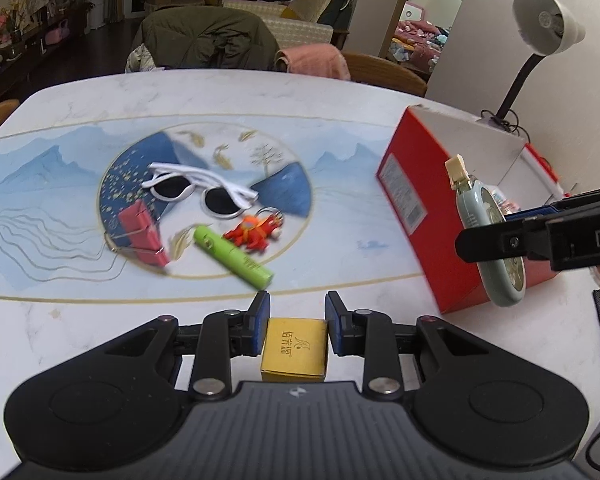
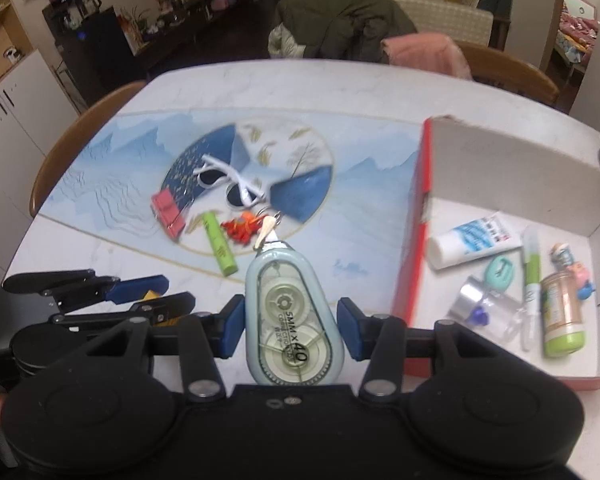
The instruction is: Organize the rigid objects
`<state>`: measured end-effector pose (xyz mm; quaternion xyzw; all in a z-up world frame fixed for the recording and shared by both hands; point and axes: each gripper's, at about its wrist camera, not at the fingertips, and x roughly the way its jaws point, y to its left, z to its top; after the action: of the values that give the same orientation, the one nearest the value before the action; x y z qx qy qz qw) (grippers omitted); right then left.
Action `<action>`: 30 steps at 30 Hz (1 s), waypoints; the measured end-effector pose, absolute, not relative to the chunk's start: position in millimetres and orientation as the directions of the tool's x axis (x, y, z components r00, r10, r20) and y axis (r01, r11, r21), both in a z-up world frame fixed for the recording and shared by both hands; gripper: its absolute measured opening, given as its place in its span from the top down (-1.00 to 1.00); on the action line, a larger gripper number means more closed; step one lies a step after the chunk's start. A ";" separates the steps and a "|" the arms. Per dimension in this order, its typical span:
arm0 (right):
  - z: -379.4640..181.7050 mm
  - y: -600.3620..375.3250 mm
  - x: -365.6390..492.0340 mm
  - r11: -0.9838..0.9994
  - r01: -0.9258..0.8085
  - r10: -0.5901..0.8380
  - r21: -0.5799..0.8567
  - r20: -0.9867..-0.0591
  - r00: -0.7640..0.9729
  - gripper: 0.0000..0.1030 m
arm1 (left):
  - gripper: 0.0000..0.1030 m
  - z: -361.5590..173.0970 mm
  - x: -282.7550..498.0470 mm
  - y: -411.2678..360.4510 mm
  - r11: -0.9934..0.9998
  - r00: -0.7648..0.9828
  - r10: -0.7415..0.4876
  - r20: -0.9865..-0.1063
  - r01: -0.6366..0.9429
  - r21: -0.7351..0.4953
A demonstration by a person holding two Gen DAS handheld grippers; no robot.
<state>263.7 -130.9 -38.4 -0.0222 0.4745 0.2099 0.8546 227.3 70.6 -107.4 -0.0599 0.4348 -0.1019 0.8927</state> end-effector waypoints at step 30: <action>-18.6 -277.0 297.5 0.958 -0.221 0.278 0.180 -0.763 0.584 0.06 | 0.11 -132.6 240.4 30.2 0.988 0.526 -0.151 -0.837 0.074 -0.132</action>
<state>297.5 -277.0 -18.6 0.0329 0.4342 0.1404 0.8892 240.4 30.2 -132.6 -0.0399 0.4824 -0.0646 0.8726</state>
